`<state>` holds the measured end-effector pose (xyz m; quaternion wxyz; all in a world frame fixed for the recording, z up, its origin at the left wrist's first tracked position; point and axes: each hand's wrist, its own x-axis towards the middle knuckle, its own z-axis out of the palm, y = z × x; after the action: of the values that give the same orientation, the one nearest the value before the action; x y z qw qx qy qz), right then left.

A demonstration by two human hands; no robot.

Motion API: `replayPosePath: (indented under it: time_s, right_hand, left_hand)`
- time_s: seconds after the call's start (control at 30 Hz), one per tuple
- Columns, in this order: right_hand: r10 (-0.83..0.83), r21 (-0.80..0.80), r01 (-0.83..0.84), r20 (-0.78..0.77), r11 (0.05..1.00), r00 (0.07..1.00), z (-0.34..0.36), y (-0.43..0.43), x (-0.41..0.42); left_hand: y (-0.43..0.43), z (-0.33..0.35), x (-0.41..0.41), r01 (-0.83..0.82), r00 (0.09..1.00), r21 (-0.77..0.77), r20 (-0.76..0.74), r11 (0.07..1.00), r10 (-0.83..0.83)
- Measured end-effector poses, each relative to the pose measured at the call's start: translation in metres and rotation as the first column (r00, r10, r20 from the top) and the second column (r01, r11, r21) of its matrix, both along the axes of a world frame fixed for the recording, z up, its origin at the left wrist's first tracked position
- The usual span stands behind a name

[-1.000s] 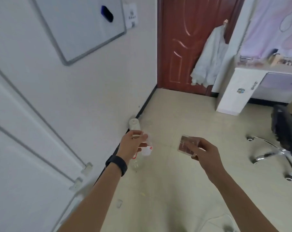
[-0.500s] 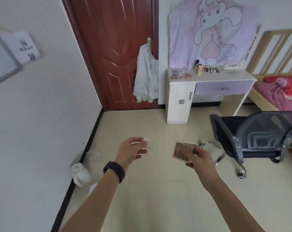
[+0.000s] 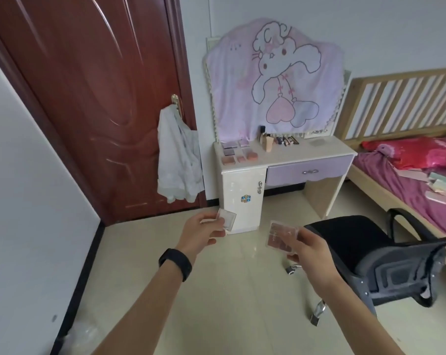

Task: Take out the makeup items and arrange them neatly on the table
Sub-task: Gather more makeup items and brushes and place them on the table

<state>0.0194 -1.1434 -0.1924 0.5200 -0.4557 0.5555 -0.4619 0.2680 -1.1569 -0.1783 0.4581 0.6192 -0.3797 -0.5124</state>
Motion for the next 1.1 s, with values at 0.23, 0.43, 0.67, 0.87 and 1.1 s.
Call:
replayPosePath:
  time_s: [0.23,0.43,0.67,0.87,1.1]
  right_hand:
    - [-0.143,0.013,0.142,0.055,0.99,0.988,0.0,-0.141,-0.016]
    - [-0.175,0.054,0.17,0.102,0.984,0.979,-0.023,-0.27,-0.046]
    - [-0.119,0.116,0.105,0.119,0.988,0.986,-0.043,-0.426,-0.091]
    - [-0.106,0.197,0.084,0.106,0.977,0.989,-0.075,-0.517,-0.103]
    - [-0.098,0.34,0.062,0.089,0.938,0.991,-0.133,-0.626,-0.075]
  left_hand:
    - [-0.177,-0.007,-0.016,0.106,0.993,0.037,-0.047,0.994,-0.104]
    - [-0.314,-0.034,-0.046,0.154,0.987,0.082,-0.049,0.985,-0.15]
    - [-0.453,-0.059,-0.092,0.104,0.995,0.14,-0.015,0.985,-0.103]
    - [-0.532,-0.085,-0.101,0.073,0.995,0.2,0.052,0.977,-0.085]
    - [-0.629,-0.143,-0.061,-0.025,0.994,0.317,0.111,0.948,-0.011]
